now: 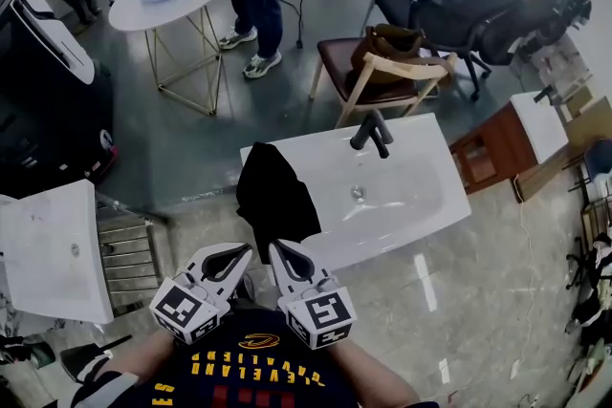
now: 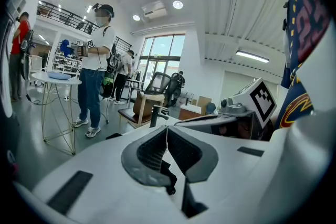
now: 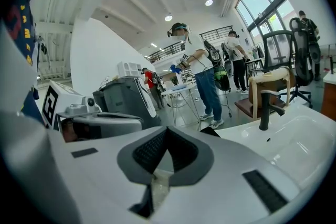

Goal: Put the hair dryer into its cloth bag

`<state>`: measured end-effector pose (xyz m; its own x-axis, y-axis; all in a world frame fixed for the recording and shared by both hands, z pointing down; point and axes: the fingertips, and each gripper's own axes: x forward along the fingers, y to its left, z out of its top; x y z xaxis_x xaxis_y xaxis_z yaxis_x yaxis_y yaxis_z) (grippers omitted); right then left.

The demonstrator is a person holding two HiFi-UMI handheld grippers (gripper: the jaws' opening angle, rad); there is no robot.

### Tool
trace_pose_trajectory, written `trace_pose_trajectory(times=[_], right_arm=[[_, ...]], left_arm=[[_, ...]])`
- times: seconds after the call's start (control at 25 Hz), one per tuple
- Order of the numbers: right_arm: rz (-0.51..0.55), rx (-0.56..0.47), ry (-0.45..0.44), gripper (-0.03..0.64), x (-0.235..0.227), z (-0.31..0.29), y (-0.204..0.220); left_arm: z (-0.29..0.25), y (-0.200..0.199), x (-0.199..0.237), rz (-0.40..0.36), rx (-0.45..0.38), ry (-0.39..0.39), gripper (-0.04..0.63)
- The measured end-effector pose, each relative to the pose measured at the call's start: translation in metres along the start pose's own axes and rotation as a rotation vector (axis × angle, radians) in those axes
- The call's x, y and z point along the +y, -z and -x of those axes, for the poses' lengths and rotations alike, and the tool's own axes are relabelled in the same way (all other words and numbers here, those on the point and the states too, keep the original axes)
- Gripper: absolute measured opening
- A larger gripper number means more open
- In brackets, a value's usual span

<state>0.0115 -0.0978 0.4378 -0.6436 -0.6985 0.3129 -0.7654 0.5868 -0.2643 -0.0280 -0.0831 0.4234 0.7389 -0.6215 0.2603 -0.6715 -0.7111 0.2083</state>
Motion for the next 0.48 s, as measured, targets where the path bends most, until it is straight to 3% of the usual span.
trace_pose_trajectory(times=[0.48], right_arm=[[0.005,0.007,-0.021,0.008,0.002,-0.0042,0.0]], left_arm=[[0.0003,-0.0012,0.0057,-0.001,0.01,-0.008,0.003]])
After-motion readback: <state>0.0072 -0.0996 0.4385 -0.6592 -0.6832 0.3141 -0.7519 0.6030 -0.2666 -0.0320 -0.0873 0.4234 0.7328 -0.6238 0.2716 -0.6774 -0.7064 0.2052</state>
